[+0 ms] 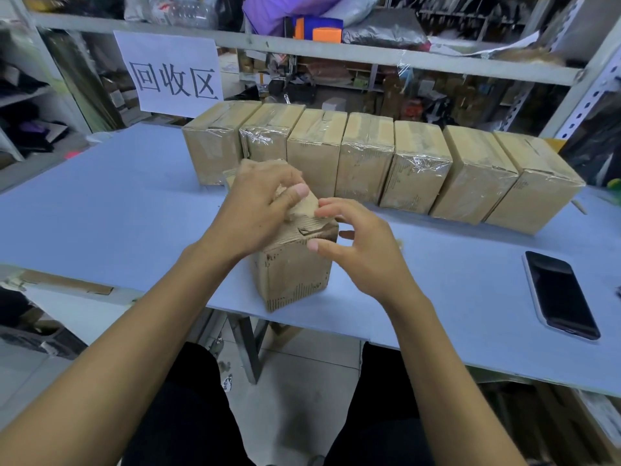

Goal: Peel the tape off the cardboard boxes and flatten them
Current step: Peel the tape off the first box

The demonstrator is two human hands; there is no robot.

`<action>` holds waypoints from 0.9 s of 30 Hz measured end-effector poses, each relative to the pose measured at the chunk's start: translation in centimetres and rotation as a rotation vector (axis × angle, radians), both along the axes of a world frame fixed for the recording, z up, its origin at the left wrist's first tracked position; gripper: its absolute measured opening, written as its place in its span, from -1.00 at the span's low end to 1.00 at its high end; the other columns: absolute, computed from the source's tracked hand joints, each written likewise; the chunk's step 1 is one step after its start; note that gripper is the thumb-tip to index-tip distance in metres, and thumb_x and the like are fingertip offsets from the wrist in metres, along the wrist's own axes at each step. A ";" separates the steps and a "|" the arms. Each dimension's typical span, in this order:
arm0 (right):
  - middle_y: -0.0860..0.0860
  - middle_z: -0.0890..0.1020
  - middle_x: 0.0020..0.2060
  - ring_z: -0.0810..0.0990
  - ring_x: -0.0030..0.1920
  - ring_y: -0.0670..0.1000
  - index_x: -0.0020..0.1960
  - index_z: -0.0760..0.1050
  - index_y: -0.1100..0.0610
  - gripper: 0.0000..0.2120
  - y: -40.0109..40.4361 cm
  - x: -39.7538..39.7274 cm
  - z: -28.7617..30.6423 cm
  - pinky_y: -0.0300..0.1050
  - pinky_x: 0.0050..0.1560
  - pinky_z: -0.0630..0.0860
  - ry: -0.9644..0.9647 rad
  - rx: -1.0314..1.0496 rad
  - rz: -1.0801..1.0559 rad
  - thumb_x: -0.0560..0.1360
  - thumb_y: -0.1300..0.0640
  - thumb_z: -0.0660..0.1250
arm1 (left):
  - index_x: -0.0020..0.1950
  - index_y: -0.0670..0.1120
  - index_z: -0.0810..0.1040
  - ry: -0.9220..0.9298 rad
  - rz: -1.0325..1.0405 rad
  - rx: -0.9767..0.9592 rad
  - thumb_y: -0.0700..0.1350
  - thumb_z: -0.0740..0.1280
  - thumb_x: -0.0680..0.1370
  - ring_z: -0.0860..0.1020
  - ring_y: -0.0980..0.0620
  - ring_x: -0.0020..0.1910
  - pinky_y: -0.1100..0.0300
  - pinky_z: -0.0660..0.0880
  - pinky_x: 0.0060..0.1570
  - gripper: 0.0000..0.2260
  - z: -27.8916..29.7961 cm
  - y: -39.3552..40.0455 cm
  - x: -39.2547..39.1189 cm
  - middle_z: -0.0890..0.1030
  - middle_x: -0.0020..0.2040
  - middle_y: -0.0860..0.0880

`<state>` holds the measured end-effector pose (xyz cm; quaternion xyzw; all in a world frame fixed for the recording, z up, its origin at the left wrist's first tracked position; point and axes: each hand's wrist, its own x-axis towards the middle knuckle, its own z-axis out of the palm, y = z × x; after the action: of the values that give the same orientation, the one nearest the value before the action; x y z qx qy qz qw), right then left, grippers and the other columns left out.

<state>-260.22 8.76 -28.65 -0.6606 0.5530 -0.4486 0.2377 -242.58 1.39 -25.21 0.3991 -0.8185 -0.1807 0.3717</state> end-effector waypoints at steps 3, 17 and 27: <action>-0.27 0.53 0.28 0.48 0.24 -0.25 0.21 0.54 -0.04 -0.61 0.6 0.0 0.0 -0.24 0.21 0.42 0.066 0.007 -0.023 0.43 0.06 0.56 | 0.09 0.04 0.62 0.041 0.029 0.026 -0.01 0.31 0.57 0.59 0.04 -0.11 0.27 0.41 -0.10 -0.85 0.4 0.0 1.2 0.59 -0.15 0.10; -0.08 0.37 0.23 0.39 0.22 0.05 0.19 0.27 0.06 -0.21 1.7 8.1 0.3 0.07 0.06 0.49 0.248 0.050 -0.344 0.23 -0.39 0.50 | 0.16 -0.02 0.70 -0.157 0.037 0.003 0.12 0.40 0.45 0.45 0.00 -0.02 0.17 0.35 -0.01 -0.64 0.8 -0.5 2.0 0.48 -0.04 -0.05; -0.23 0.38 0.43 0.36 0.44 -0.18 0.27 0.51 -0.12 -0.37 0.7 -0.6 1.0 -0.06 0.42 0.36 0.074 0.082 0.161 0.25 -0.20 0.58 | -0.07 -0.15 0.65 -0.181 -0.019 -0.088 0.01 0.26 0.60 0.54 0.06 -0.26 0.39 0.34 -0.22 -0.72 1.2 0.8 1.4 0.57 -0.30 0.04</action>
<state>-260.87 9.45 -27.63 -0.7089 0.5243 -0.3803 0.2791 -241.18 2.15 -24.05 0.3892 -0.8597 -0.1113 0.3114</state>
